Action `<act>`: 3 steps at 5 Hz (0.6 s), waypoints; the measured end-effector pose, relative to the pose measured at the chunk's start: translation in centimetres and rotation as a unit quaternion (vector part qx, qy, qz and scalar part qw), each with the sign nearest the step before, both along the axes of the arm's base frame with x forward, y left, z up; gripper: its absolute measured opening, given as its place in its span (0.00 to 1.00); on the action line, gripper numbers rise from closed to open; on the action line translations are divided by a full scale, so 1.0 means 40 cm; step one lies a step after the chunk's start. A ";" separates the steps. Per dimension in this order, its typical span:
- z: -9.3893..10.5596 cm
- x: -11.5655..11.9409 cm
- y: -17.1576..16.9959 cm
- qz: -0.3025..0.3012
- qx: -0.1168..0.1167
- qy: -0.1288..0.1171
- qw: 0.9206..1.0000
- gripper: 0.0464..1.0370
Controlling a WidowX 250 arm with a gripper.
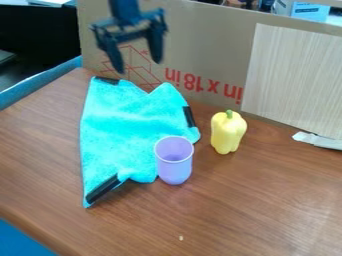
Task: Fold the cloth from bottom left to top right
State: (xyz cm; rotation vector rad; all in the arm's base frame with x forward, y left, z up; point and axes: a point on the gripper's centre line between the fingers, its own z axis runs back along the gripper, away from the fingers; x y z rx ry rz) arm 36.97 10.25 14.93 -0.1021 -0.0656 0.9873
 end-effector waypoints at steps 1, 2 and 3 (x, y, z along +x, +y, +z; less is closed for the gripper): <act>0.043 -0.078 0.098 -0.021 0.076 -0.009 0.997 0.96; 0.050 -0.194 0.214 -0.021 0.158 -0.017 0.987 0.96; 0.058 -0.187 0.209 -0.031 0.166 -0.025 0.985 0.96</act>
